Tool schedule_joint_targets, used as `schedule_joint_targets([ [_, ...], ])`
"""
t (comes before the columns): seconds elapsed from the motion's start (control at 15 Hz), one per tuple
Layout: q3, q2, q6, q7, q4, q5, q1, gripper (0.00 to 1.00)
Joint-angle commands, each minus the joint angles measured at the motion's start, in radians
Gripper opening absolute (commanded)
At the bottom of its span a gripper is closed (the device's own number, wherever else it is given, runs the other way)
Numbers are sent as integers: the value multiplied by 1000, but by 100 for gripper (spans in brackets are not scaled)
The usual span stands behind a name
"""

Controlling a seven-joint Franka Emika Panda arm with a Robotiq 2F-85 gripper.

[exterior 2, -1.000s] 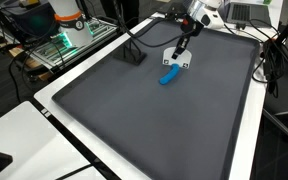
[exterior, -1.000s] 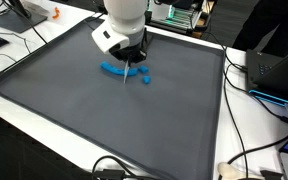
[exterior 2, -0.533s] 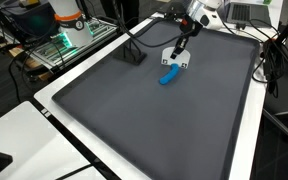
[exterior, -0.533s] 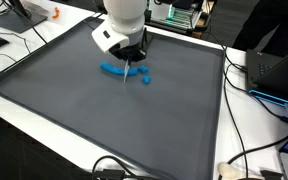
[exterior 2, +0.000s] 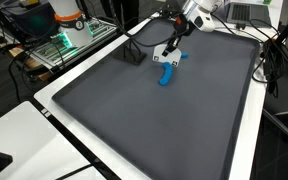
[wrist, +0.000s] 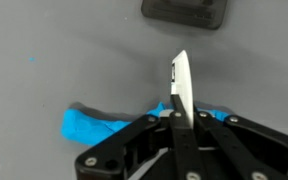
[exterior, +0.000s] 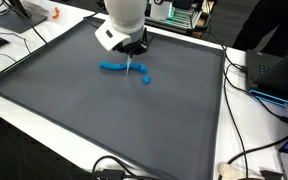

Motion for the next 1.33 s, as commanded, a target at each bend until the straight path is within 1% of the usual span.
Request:
schedule_joint_targets([
  [0.0,16,-32,-40,-29,-45,15,-18,1],
  [0.4,21,-73,-37,-39,-50,16,-22,1],
  [0.87,8,-111,-18,-21,-49,0,-32,1],
  [1.27,-5,-94,47,-8,-43,-17,-43,1],
])
